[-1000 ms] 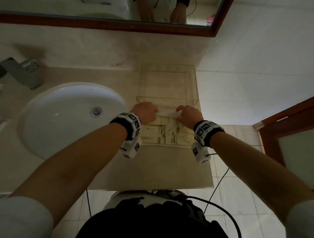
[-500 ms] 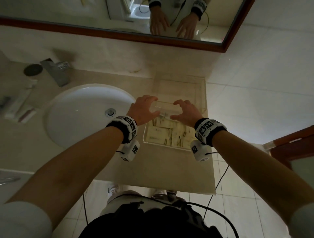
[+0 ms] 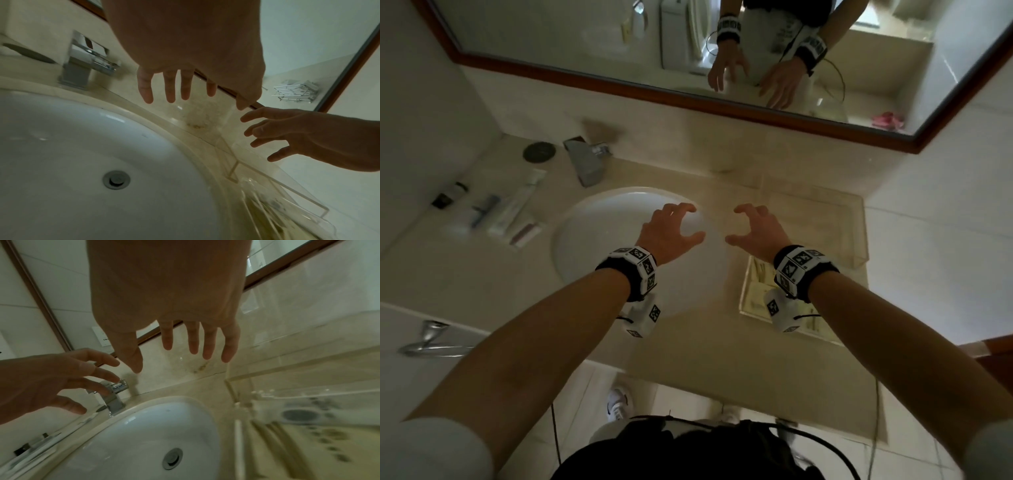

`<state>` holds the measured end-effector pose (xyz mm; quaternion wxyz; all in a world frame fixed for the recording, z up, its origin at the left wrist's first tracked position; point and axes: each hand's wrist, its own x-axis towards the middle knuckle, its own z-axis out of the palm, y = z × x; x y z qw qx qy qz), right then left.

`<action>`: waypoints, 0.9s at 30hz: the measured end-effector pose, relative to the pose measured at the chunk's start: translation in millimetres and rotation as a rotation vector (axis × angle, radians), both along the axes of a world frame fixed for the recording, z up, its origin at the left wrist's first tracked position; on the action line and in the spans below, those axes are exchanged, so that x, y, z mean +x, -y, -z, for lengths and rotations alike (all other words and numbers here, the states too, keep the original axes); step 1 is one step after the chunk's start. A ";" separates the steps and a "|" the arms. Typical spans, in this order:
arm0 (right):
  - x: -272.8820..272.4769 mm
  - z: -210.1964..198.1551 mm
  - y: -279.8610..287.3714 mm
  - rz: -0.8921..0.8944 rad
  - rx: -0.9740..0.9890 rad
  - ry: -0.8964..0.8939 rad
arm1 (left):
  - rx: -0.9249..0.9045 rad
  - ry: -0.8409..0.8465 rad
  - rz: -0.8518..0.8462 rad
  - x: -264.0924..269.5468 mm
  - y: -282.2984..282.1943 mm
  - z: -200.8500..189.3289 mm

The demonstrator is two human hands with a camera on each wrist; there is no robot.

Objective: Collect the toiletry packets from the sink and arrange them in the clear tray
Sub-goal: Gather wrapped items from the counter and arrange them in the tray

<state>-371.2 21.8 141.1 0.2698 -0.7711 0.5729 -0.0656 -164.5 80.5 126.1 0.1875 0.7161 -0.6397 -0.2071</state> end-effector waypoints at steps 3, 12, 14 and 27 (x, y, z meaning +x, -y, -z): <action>43.4 0.7 -1.3 -0.007 0.010 -0.008 | -0.004 -0.012 -0.039 40.3 -6.1 1.2; 159.7 8.0 -5.5 -0.081 0.070 -0.017 | 0.023 -0.073 -0.174 153.1 -25.7 11.2; 182.5 9.8 -5.1 -0.100 0.091 -0.014 | 0.020 -0.065 -0.214 174.4 -30.0 11.9; 311.8 26.8 -17.5 -0.237 0.155 -0.025 | 0.032 -0.137 -0.421 293.7 -73.6 22.8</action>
